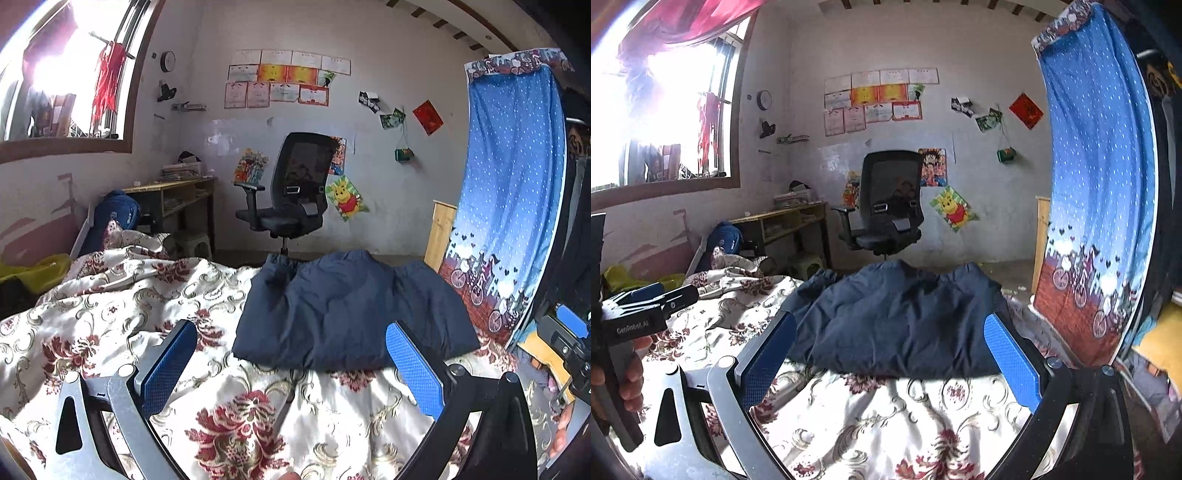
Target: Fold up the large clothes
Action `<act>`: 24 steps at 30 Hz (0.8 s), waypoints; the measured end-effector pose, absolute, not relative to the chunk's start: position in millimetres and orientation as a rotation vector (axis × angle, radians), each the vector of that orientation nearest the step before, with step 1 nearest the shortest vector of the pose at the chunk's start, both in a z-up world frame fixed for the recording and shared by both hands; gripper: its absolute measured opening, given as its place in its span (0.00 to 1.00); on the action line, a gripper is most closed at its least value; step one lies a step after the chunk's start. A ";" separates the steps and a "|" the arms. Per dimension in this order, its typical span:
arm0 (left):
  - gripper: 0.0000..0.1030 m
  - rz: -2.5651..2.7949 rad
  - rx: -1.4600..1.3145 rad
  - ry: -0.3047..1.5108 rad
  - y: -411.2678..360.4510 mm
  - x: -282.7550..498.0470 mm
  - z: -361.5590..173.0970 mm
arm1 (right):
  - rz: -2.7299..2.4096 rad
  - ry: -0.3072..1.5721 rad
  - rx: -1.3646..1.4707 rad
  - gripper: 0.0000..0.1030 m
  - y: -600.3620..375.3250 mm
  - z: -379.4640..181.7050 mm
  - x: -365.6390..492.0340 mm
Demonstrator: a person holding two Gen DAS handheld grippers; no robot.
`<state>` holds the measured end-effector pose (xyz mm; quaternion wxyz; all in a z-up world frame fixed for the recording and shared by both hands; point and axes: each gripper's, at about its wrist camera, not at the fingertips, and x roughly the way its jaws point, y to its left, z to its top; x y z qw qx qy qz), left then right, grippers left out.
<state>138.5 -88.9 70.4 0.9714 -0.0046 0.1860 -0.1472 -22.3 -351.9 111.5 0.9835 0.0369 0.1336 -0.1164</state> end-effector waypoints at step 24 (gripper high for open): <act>1.00 -0.272 0.083 0.391 -70.3 136.4 2.9 | -0.277 0.374 0.051 0.97 -332.9 35.9 0.9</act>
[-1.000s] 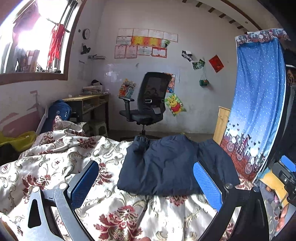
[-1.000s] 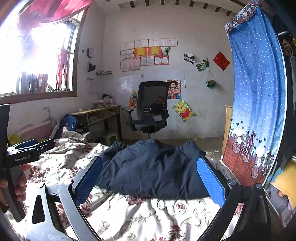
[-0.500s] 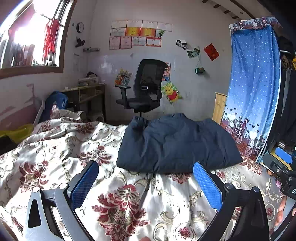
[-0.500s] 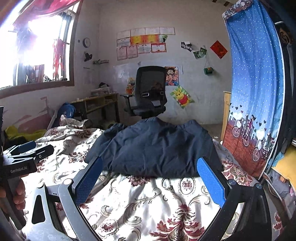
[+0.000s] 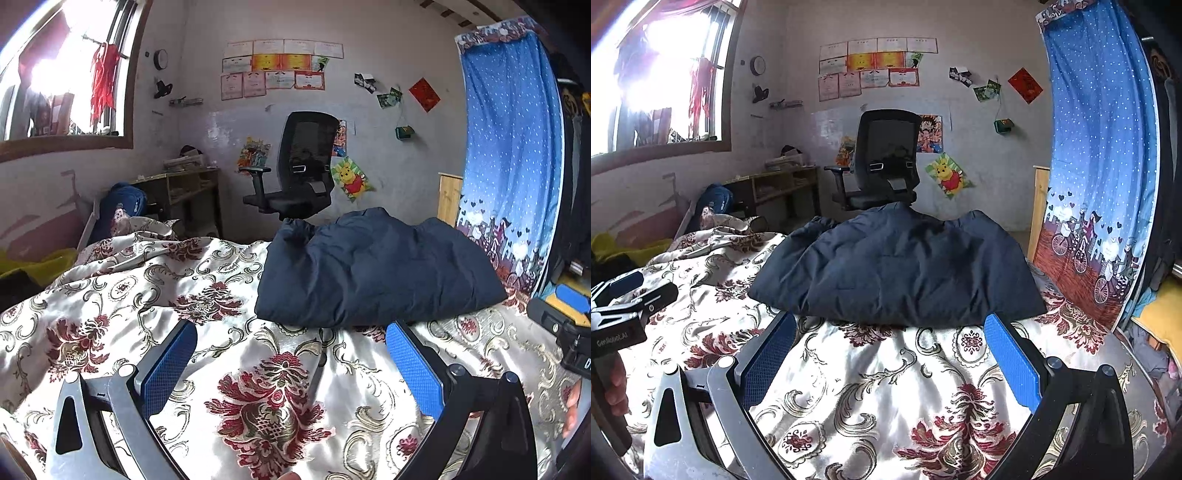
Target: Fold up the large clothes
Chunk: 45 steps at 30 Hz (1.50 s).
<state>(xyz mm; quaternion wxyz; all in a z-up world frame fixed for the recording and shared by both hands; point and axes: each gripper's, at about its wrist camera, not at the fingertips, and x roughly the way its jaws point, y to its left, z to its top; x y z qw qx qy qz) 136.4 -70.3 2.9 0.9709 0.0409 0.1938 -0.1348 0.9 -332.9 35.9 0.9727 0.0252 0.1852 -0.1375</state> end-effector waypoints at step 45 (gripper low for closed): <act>1.00 -0.279 0.106 0.434 -72.5 145.4 -18.2 | -0.305 0.425 0.079 0.97 -329.0 10.1 14.7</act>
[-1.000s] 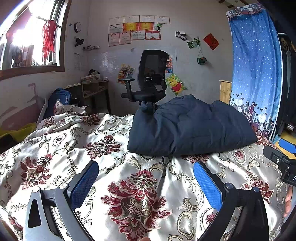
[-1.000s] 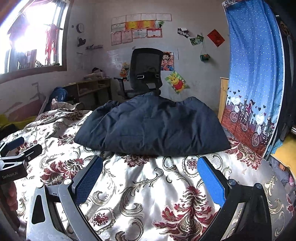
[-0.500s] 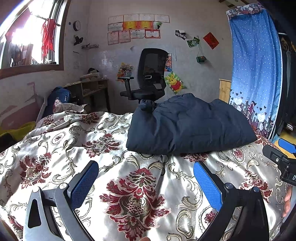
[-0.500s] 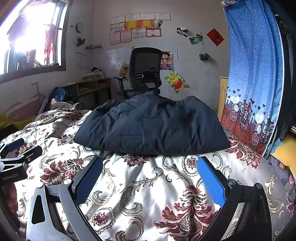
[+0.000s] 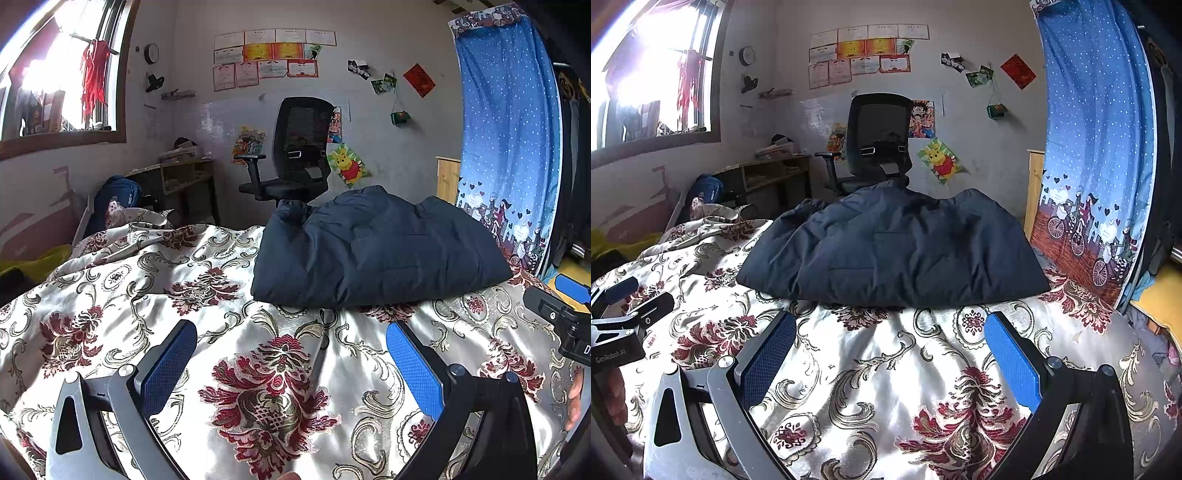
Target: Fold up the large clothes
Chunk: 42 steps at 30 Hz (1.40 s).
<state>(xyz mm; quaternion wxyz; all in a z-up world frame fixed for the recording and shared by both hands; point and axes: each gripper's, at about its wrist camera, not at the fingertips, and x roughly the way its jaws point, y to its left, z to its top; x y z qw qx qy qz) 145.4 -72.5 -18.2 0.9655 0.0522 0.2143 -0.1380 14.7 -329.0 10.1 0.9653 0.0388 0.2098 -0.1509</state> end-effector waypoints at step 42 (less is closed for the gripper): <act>1.00 -0.284 0.129 0.431 -70.7 144.0 -22.4 | -0.308 0.431 0.086 0.97 -330.0 9.3 14.7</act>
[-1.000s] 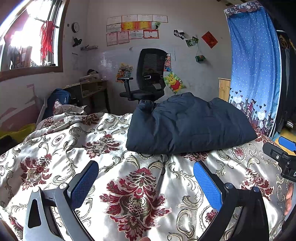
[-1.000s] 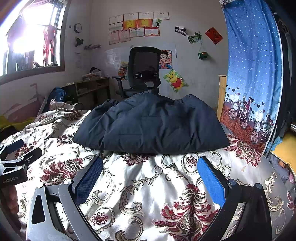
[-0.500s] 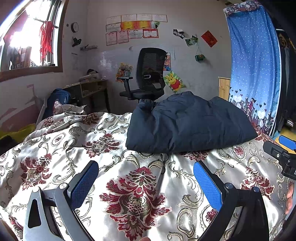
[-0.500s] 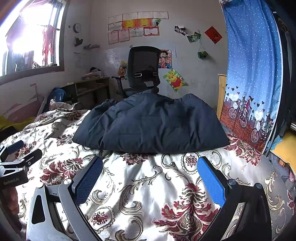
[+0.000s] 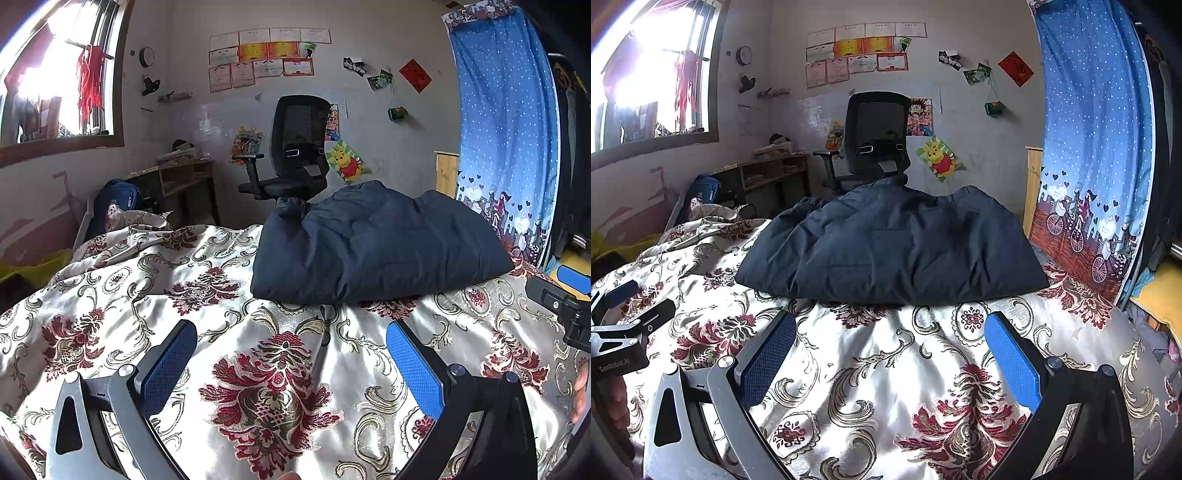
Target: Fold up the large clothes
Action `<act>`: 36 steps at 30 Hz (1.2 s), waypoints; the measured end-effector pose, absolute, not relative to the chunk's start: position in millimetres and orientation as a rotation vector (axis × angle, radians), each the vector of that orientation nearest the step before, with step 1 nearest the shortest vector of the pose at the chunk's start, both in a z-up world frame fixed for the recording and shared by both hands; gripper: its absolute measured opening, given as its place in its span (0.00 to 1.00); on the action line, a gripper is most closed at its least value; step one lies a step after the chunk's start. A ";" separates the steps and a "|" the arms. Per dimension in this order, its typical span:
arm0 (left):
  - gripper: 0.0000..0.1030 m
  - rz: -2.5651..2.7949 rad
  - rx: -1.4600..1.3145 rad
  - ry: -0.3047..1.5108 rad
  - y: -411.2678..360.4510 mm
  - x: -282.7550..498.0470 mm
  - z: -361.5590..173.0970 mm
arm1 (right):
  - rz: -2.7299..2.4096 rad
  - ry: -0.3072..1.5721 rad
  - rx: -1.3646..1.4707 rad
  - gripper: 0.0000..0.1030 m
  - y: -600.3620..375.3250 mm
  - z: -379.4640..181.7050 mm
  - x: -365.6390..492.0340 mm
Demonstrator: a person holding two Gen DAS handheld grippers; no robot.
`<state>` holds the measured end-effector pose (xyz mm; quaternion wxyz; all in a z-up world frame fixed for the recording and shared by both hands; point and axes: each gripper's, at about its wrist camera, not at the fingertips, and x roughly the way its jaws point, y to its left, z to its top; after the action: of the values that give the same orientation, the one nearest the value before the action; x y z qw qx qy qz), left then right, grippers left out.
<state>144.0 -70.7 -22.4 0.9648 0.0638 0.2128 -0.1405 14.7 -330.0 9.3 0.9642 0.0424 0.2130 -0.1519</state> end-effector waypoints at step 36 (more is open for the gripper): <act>1.00 -0.287 0.137 0.433 -67.6 144.3 -25.2 | -0.317 0.433 0.096 0.97 -323.2 7.1 14.2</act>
<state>144.3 -67.6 -25.2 0.9642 0.0674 0.2139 -0.1417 14.2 -323.2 7.1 0.9631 0.0474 0.2138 -0.1565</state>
